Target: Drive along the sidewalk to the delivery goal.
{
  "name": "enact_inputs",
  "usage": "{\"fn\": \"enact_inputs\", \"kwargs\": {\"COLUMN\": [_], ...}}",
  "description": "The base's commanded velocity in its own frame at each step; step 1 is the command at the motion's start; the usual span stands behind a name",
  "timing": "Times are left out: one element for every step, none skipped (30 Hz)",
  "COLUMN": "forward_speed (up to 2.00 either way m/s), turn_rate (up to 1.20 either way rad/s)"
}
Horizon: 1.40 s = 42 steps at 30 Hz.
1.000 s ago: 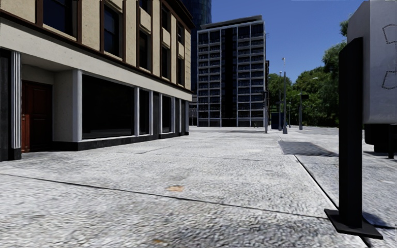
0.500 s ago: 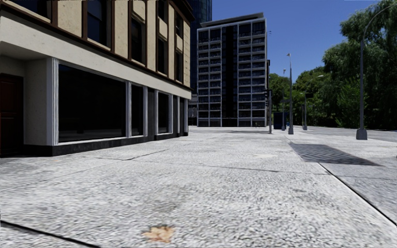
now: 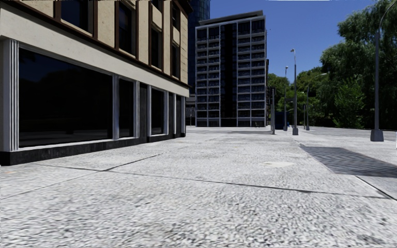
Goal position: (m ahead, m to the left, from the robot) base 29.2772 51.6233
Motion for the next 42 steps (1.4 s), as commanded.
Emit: {"fn": "enact_inputs", "kwargs": {"forward_speed": [2.0, 2.0, 2.0, 2.0, 2.0, 2.0, 2.0, 2.0, 2.0, 2.0, 2.0, 2.0, 2.0, 2.0, 2.0, 2.0, 2.0, 2.0, 2.0, 2.0, 2.0, 2.0, 2.0, 2.0, 2.0, 2.0, 2.0, 2.0, 2.0, 2.0, 2.0, 2.0, 2.0, 2.0, 2.0, 2.0, 2.0, 2.0, 2.0, 2.0, 2.0, 2.0], "turn_rate": [-1.07, -1.14, -1.18, -1.18, -1.18, -1.18, -1.18, -0.71, -0.01, 0.0, 0.0, 0.0, 0.0, 0.0, 0.0, 0.0, 0.0, 0.0, 0.0, 0.0, 0.0, 0.0, 0.0, 0.0, 0.0, 0.0, 0.0, 0.0, 0.0, 0.0, 0.0, 0.0, 0.0, 0.0, 0.0, 0.0, 0.0, 0.0, 0.0, 0.0, 0.0, 0.0]}}
